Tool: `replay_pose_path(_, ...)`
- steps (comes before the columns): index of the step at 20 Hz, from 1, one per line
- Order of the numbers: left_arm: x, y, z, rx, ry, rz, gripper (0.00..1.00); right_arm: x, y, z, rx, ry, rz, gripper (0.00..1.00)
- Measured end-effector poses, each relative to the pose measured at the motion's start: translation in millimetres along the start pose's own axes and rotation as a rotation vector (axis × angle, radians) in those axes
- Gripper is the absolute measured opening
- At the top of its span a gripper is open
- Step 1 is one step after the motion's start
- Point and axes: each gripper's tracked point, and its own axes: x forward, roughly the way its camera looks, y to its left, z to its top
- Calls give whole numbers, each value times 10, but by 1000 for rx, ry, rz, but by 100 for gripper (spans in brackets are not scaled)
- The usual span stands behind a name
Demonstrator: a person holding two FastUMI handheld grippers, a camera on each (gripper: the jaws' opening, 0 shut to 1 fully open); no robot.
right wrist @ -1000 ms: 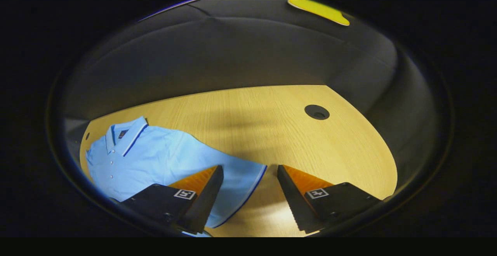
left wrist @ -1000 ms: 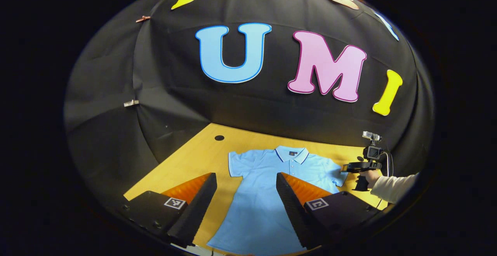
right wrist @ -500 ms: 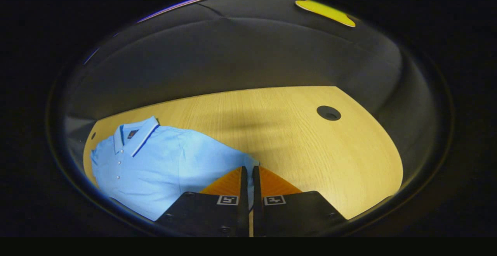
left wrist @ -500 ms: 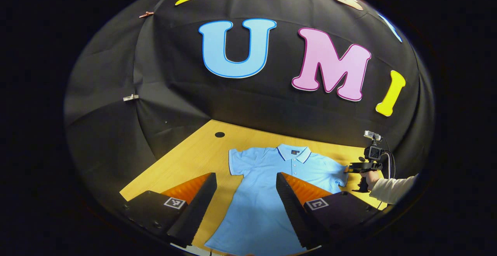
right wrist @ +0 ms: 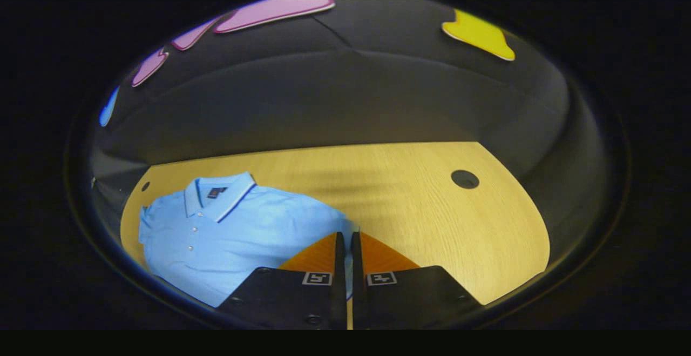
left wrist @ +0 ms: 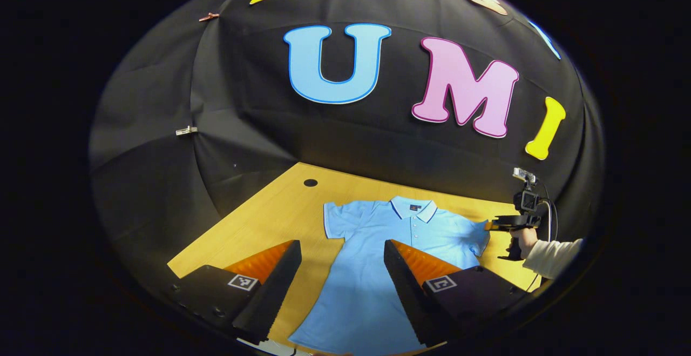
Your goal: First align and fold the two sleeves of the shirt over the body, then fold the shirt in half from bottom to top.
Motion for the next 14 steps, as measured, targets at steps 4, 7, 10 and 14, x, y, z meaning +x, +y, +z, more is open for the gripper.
replay_pose_path(4, -4, 68, -44, 31, -7, -1, 97, -178, 541, 355, -70, -66, 72, 3)
replay_pose_path(7, 26, 66, -50, 42, -23, -18, 96, -260, 993, 481, -113, -86, 125, 6)
replay_pose_path(10, 33, 128, -58, 30, -35, -27, 97, -273, 1390, 492, -154, -93, 156, 3)
replay_pose_path(14, 105, 285, -117, 31, -44, -17, 96, -111, 1607, 198, -239, -35, 103, 35)
